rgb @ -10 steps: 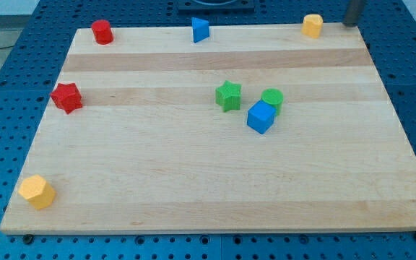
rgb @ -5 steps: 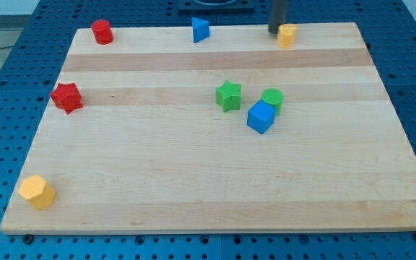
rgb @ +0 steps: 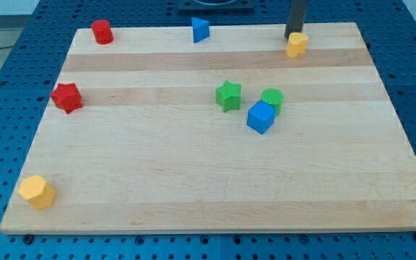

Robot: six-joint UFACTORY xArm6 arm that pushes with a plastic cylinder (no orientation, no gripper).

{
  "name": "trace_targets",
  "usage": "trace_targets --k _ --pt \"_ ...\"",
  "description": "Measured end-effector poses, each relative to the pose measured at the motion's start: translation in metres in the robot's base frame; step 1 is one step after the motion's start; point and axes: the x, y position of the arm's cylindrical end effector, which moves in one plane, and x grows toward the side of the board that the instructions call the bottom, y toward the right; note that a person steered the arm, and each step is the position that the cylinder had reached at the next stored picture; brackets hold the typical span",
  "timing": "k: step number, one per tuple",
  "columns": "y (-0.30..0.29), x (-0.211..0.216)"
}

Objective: Push the yellow heart to the top right of the green star

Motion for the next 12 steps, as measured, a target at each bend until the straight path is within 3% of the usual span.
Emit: trace_targets --k 2,3,5,12 --pt "0.055 0.031" --pt "0.055 0.043" --pt "0.004 0.027" --pt "-0.084 0.105"
